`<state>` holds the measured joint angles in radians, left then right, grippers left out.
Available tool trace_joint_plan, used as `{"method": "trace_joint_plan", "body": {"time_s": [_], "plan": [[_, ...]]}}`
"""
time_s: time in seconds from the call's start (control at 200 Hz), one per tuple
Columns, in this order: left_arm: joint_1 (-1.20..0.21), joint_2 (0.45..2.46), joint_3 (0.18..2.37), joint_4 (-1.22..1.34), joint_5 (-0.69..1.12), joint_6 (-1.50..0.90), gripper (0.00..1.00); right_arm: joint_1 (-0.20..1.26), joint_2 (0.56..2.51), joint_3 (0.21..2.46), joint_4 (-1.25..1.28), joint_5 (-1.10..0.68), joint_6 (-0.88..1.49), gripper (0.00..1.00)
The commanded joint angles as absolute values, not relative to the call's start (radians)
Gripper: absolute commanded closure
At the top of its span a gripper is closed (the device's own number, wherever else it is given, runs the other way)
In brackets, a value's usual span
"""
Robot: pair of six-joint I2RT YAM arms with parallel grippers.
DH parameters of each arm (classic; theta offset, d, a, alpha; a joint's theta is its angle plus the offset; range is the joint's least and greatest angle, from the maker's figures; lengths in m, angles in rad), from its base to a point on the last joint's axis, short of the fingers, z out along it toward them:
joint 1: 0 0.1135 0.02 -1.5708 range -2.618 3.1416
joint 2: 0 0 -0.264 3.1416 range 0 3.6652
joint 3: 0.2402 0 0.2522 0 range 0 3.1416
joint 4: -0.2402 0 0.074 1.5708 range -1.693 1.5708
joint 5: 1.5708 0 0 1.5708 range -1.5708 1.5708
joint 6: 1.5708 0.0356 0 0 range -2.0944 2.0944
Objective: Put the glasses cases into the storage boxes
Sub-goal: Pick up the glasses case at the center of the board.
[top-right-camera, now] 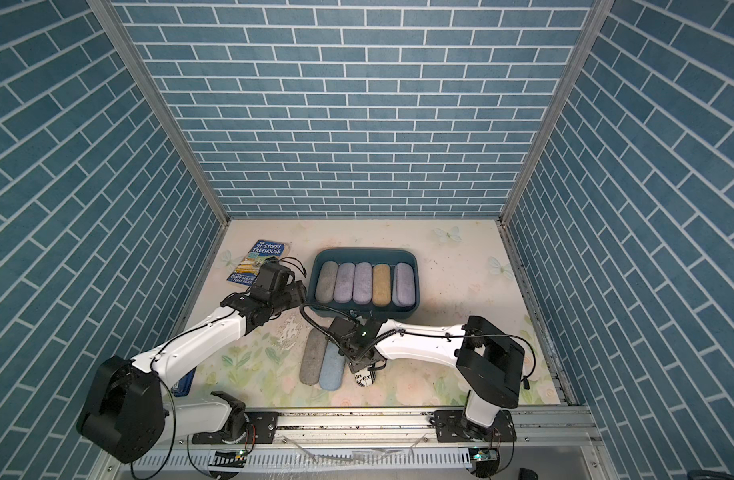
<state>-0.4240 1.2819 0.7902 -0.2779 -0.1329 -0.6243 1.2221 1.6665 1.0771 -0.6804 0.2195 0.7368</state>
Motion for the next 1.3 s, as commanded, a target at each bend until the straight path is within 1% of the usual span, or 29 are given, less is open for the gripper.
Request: {"method": "trace_joint_plan", "body": {"time_s": [0.0,0.25,0.71,0.835,1.045,1.295], "plan": [[-0.417,1.270,0.776,-0.278,-0.131,-0.615,0.24,1.226,1.633,1.089,-0.683,0.217,0.763,0.23],[-0.418,1.269,0.775,-0.278,-0.133,-0.617,0.24,1.227,1.685,1.118,-0.651,0.183,0.750,0.22],[-0.416,1.274,0.779,-0.278,-0.130,-0.614,0.24,1.228,1.791,1.148,-0.640,0.183,0.753,0.23],[-0.414,1.274,0.780,-0.277,-0.129,-0.612,0.24,1.227,1.806,1.143,-0.643,0.189,0.756,0.26],[-0.413,1.272,0.779,-0.278,-0.128,-0.611,0.24,1.228,1.796,1.129,-0.653,0.196,0.772,0.41],[-0.411,1.265,0.778,-0.279,-0.128,-0.614,0.24,1.253,1.670,1.109,-0.745,0.212,0.779,0.42]]}}
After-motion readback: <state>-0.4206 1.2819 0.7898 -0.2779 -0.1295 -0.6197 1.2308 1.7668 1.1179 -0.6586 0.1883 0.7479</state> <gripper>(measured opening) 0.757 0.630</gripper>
